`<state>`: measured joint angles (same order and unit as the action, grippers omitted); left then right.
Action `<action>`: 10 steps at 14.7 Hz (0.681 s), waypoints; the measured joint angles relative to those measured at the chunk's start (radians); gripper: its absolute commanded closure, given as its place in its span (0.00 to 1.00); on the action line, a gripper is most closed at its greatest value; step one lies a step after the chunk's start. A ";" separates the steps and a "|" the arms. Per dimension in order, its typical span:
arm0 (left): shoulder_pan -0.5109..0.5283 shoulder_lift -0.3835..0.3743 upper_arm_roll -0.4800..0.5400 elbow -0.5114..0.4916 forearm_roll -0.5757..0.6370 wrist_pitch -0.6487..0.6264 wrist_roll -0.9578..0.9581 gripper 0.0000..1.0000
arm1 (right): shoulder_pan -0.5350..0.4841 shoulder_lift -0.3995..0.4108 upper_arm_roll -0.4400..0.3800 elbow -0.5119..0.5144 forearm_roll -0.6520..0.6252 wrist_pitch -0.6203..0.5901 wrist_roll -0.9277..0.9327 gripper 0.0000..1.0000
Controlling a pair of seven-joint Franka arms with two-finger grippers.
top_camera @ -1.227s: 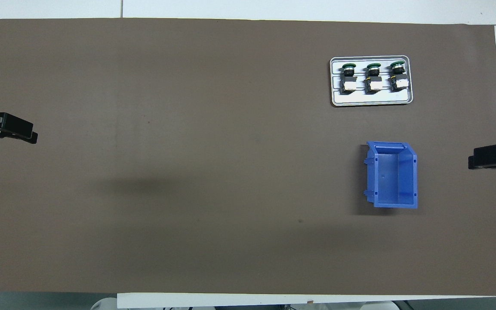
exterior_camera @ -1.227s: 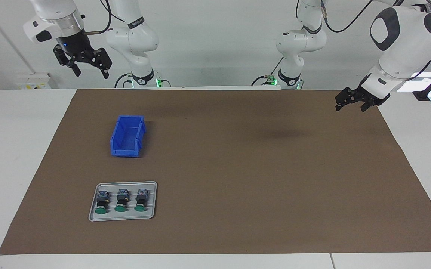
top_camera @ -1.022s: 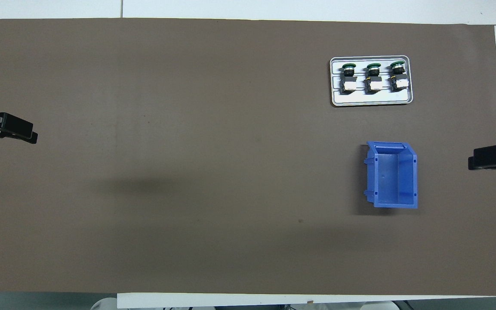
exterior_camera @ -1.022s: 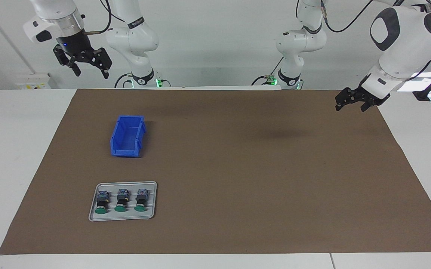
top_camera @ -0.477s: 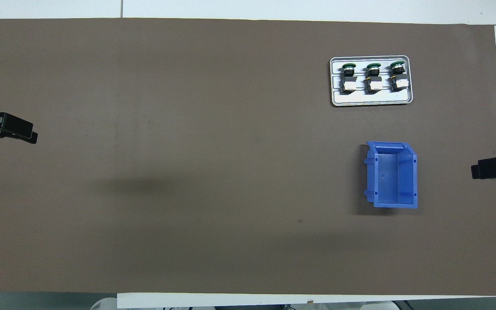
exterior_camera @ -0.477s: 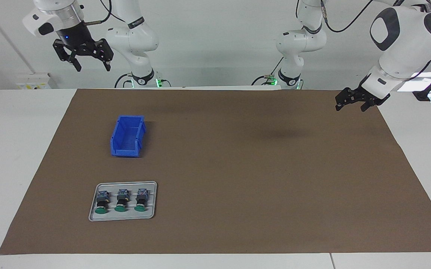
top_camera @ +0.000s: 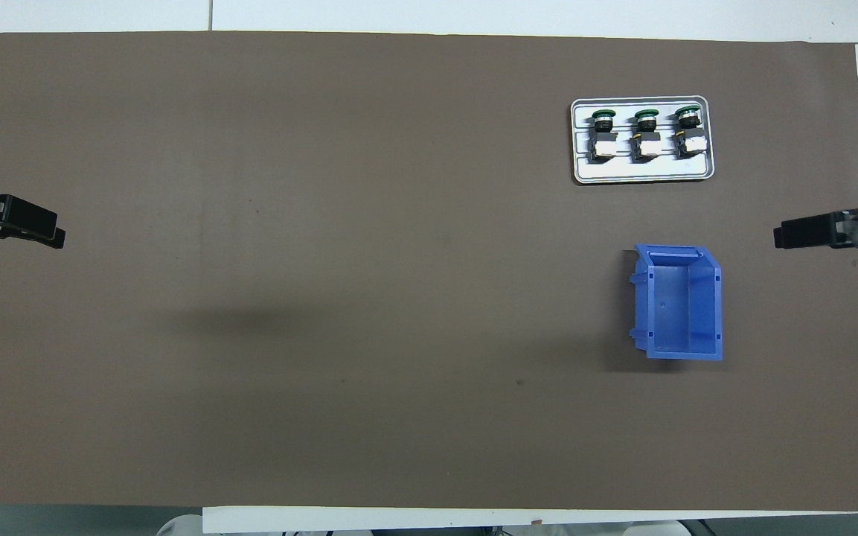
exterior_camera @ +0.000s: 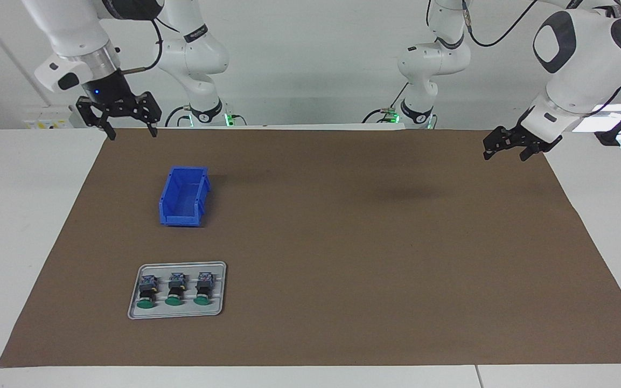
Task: Place and press button with both arms
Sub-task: 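Reach the right gripper over the metal tray to a green item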
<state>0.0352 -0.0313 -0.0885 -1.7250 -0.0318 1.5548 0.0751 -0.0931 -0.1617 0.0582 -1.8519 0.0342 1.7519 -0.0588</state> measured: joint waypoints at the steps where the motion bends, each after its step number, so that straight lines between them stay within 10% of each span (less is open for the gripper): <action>1: 0.000 0.000 0.000 0.000 0.000 0.000 0.000 0.00 | 0.005 0.030 0.000 -0.005 0.000 0.044 0.049 0.08; 10: 0.000 0.000 0.000 0.000 0.000 0.000 0.000 0.00 | 0.078 0.296 0.058 -0.008 -0.001 0.324 0.241 0.07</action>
<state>0.0352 -0.0313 -0.0885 -1.7250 -0.0318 1.5548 0.0752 -0.0150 0.1343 0.1159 -1.8602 0.0337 2.0760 0.1820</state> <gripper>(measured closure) 0.000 0.070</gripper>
